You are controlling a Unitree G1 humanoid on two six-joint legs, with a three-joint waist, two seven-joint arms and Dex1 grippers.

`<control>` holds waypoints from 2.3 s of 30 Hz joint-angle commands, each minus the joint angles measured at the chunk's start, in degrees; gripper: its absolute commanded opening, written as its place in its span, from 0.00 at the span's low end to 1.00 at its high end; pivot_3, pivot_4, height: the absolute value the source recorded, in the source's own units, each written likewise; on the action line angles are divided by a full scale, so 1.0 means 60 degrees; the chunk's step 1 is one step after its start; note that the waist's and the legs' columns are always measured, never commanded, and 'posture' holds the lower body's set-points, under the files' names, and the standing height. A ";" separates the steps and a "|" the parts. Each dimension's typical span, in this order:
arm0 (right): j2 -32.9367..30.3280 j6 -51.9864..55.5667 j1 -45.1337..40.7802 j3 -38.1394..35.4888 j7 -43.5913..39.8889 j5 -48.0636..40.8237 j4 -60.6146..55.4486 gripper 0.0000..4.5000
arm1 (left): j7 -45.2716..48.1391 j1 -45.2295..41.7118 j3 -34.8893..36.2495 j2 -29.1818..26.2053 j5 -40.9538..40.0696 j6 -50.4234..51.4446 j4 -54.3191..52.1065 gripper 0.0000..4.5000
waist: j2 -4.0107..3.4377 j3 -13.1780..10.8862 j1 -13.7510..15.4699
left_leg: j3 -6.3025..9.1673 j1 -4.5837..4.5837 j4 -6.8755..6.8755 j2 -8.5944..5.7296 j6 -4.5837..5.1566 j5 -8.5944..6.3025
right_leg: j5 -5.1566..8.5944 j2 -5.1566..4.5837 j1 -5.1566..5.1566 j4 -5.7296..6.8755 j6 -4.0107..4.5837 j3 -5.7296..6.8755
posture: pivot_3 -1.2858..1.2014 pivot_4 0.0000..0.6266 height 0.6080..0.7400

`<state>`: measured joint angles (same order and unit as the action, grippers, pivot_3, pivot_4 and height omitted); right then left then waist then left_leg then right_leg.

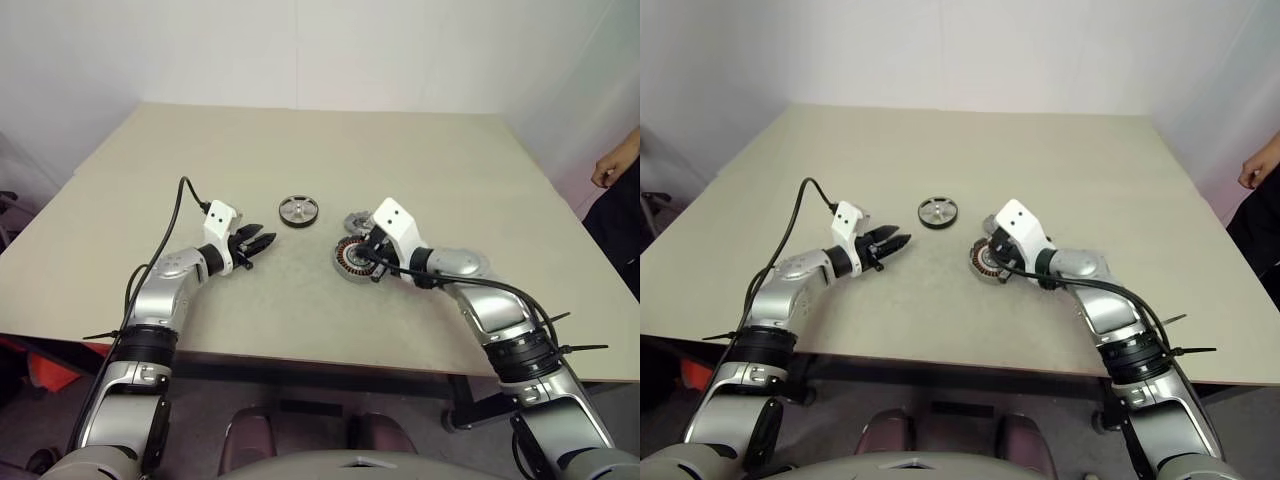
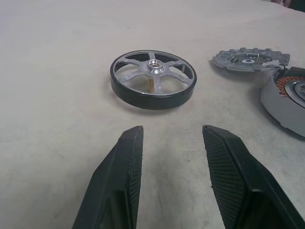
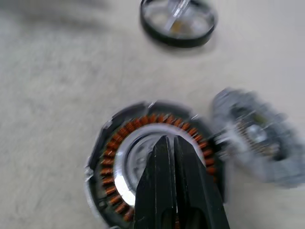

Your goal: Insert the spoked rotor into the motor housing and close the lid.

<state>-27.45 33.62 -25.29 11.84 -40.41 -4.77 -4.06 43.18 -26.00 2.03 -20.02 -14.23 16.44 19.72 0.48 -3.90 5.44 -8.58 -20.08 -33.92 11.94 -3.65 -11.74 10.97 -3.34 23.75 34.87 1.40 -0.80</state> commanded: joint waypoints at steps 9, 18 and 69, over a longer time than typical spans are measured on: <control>0.0211 -0.0401 0.0410 0.0315 0.0069 0.0217 0.0844 0.03 | -0.0086 -0.0105 0.0101 -0.0063 -0.0055 -0.0112 -0.0142 0.47 | -0.0002 0.0001 -0.0009 | 0.0000 -0.0001 0.0001 -0.0002 0.0000 0.0000 | 0.0000 -0.0002 0.0002 0.0000 0.0000 0.0000 | 0.52 0.00 1.00; 0.0024 -0.0287 -0.0238 -0.0374 0.0186 -0.0073 0.0110 0.03 | -0.0450 -0.0229 0.0412 0.0116 -0.0301 0.0154 0.0087 0.47 | -0.0001 0.0001 -0.0010 | 0.0000 0.0002 0.0000 -0.0002 -0.0001 0.0001 | 0.0000 -0.0002 -0.0004 0.0000 0.0000 0.0000 | 0.52 0.00 1.00; -0.0441 0.0146 -0.0770 -0.1359 0.0638 -0.0305 -0.0631 0.02 | -0.2826 -0.3637 0.3461 0.1852 -0.2646 0.2085 0.5173 0.99 | 0.0006 -0.0004 0.0014 | 0.0007 -0.0001 0.0002 -0.0010 0.0002 -0.0001 | -0.0001 -0.0003 -0.0010 -0.0013 0.0001 0.0001 | 0.52 0.00 1.00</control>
<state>-29.65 35.13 -28.48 4.68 -36.79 -6.22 -6.89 25.78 -47.17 22.59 -8.28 -30.08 29.72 51.40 0.52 -3.92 5.52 -8.54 -20.09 -33.91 11.88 -3.64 -11.75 10.96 -3.35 23.70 34.80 1.41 -0.80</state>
